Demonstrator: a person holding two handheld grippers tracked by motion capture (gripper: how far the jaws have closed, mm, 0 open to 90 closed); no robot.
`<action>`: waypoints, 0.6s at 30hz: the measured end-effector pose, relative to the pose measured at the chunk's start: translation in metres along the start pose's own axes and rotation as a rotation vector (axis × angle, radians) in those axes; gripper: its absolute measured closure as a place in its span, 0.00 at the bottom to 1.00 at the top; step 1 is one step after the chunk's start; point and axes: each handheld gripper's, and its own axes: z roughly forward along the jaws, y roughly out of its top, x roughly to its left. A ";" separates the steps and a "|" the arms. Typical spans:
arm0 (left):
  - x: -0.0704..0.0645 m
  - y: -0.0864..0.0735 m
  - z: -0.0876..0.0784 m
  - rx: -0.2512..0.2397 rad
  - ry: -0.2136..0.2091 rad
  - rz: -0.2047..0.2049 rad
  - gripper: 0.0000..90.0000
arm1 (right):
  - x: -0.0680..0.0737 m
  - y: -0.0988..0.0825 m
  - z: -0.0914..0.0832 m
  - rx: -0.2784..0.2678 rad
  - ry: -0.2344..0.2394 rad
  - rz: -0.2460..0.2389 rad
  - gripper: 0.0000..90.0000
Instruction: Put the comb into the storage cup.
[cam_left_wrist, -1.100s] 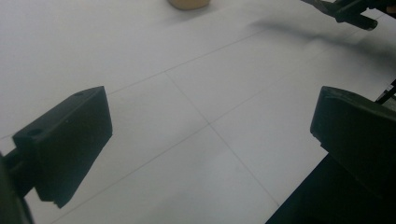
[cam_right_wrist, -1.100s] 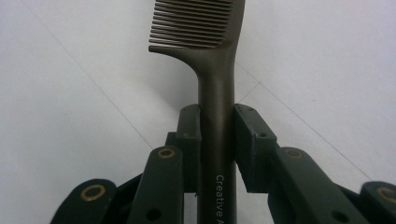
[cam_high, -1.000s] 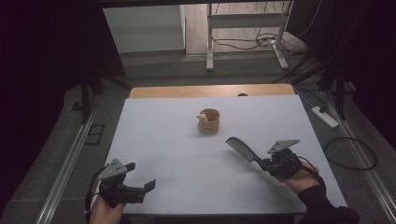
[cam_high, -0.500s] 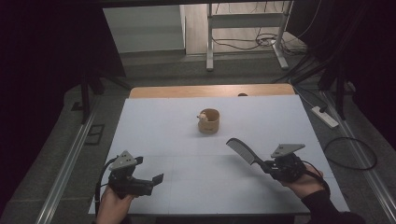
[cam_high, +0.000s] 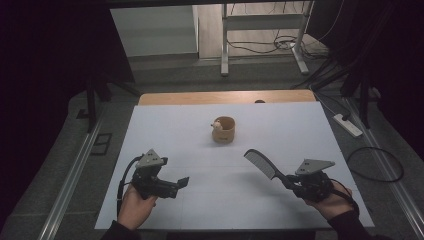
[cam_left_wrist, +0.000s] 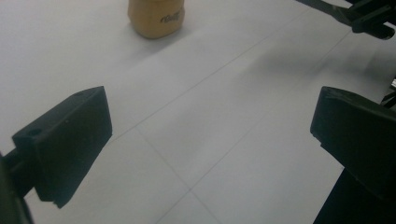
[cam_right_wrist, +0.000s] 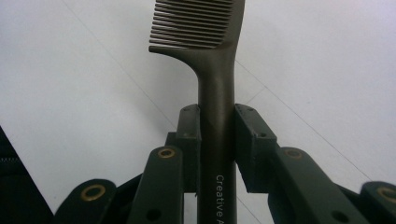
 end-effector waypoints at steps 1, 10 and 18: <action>0.000 0.000 0.000 0.000 0.000 0.000 0.00 | 0.001 0.000 -0.001 -0.002 -0.002 0.004 0.81; 0.001 0.020 0.016 -0.012 -0.056 0.015 0.00 | 0.003 -0.004 -0.009 -0.032 -0.020 -0.014 0.81; 0.001 0.036 0.030 -0.011 -0.085 0.032 0.00 | 0.005 -0.005 -0.013 -0.052 -0.037 -0.025 0.81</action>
